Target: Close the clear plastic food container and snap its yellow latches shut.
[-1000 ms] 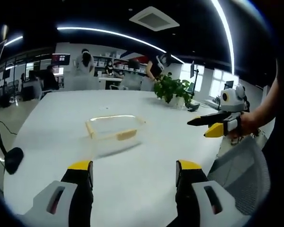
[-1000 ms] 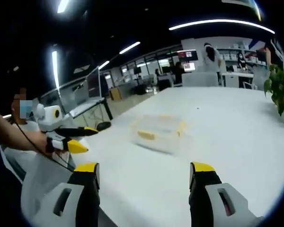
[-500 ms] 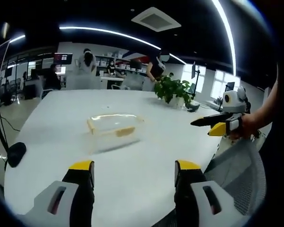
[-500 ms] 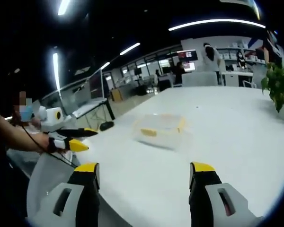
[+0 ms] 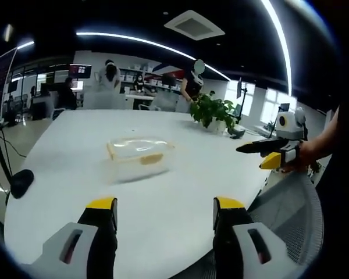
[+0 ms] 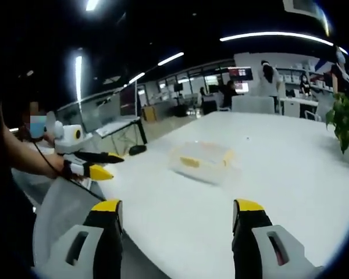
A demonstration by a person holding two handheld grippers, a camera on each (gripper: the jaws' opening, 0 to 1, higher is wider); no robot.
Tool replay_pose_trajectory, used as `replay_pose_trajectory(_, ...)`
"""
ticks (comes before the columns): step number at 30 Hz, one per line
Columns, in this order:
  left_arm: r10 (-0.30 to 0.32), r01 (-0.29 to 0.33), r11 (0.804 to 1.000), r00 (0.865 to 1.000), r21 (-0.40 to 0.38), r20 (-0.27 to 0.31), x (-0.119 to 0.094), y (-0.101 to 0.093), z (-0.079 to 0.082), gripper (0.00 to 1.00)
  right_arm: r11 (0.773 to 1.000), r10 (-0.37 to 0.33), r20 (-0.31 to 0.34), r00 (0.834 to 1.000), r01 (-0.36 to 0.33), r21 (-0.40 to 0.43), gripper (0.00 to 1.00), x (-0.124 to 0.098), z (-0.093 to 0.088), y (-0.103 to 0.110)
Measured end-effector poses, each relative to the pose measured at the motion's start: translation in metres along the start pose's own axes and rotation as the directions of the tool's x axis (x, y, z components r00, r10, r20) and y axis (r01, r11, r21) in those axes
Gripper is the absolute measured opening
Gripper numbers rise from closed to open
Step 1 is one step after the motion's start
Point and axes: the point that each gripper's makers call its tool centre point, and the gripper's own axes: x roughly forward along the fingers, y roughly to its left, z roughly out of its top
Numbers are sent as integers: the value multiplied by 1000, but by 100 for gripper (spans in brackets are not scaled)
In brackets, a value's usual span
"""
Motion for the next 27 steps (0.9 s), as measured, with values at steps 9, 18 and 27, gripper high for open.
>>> replay_pose_trajectory(9,11,-10,999,1000,44,-10,2,-2,-3,66,999,-12,-6,1000,11,-45,76,-6,-2,-3)
replay_pose_trajectory(18,15,-15,994,1000,107,8,8,-4,-10,70,998,-30,17,999,31,-50,77,-3,-5,-4)
replay_pose_trajectory(27,2,3,993,999,117,-43,10,-5,-21,67,998,-12,-17,1000,11,-54,76,1,-13,1)
